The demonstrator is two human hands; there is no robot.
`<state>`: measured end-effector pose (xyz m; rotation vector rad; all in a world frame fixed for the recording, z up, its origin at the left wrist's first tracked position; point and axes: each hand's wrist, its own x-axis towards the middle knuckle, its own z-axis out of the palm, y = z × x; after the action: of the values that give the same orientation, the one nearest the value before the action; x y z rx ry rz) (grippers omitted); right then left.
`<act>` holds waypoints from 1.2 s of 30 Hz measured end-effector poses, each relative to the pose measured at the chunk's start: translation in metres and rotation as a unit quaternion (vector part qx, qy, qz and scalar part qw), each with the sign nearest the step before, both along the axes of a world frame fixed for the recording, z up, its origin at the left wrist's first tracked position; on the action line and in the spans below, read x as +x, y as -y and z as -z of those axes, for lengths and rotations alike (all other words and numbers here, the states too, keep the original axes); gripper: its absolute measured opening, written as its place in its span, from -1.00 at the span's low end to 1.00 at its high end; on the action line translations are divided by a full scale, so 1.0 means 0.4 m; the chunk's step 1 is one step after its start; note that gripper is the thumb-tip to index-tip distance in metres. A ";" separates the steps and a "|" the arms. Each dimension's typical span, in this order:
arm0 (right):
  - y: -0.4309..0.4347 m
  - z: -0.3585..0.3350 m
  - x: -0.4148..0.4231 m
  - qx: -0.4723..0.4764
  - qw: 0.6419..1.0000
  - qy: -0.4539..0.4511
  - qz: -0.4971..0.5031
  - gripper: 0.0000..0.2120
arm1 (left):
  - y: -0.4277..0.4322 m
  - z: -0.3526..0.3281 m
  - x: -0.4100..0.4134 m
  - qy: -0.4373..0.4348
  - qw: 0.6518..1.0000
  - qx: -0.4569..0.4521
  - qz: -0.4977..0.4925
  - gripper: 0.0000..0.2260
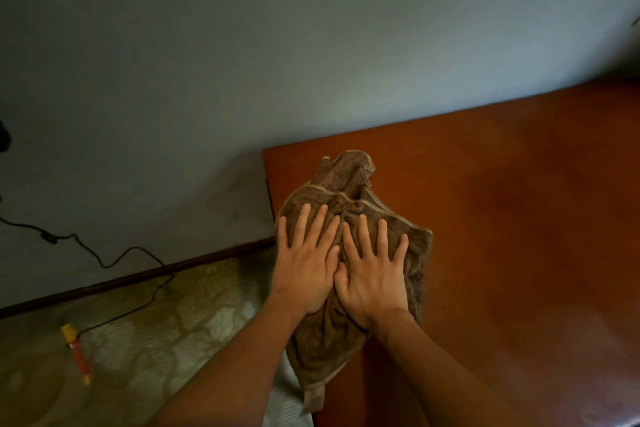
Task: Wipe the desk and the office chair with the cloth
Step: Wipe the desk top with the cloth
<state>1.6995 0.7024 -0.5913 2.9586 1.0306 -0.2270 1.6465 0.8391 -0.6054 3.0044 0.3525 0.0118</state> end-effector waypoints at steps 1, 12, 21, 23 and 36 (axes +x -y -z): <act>-0.014 0.002 0.022 0.001 1.000 0.001 -0.002 -0.36 | -0.013 0.001 0.019 0.002 1.000 0.001 -0.003 -0.49; -0.126 -0.013 0.187 0.014 0.999 -0.017 -0.047 -0.34 | -0.116 -0.010 0.153 -0.014 0.999 0.014 -0.036 -0.49; -0.196 -0.014 0.273 0.018 0.997 -0.017 -0.068 -0.33 | -0.188 -0.005 0.228 -0.006 0.999 0.011 -0.049 -0.48; -0.211 -0.018 0.292 0.020 0.997 -0.015 -0.071 -0.32 | -0.203 -0.010 0.245 -0.001 0.999 0.008 -0.047 -0.49; -0.302 -0.016 0.374 0.016 0.998 -0.021 -0.056 -0.33 | -0.302 -0.008 0.343 -0.010 0.999 -0.001 -0.038 -0.47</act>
<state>1.8490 0.8231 -0.5848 2.9249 1.2110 -0.2752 1.7837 0.9600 -0.6021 2.9890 0.4683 -0.0110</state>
